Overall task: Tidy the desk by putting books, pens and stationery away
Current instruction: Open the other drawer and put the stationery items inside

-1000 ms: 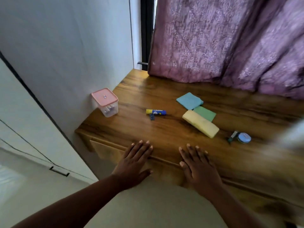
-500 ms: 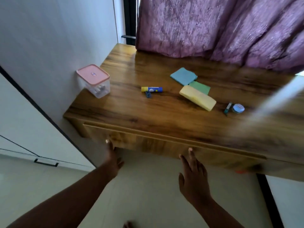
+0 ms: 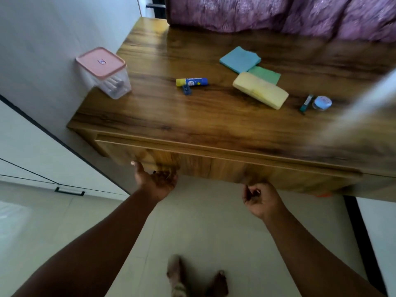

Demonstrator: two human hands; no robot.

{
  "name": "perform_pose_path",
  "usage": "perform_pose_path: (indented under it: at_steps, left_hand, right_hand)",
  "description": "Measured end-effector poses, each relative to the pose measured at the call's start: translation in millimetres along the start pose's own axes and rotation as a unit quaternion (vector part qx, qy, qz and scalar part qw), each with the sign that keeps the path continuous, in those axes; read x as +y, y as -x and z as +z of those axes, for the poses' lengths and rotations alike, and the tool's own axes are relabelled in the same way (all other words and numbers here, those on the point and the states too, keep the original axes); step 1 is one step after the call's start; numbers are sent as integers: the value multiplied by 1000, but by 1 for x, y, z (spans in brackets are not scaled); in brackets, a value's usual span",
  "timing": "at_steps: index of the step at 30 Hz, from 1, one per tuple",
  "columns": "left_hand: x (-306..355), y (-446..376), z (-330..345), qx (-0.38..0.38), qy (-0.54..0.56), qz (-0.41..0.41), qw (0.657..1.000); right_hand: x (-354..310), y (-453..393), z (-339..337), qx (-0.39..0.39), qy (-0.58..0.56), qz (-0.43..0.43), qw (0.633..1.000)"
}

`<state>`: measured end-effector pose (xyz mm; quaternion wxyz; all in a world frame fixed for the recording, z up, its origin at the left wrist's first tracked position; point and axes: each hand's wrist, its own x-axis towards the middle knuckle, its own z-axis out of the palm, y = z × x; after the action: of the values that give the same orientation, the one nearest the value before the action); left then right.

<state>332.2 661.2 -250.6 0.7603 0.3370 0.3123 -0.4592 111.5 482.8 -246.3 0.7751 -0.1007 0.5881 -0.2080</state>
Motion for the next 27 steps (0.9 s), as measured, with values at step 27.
perform_pose_path:
  at_steps: [27]
  left_hand:
    - [49, 111, -47, 79, -859, 462, 208]
  right_hand:
    - [-46, 110, -87, 135, 795, -410, 425]
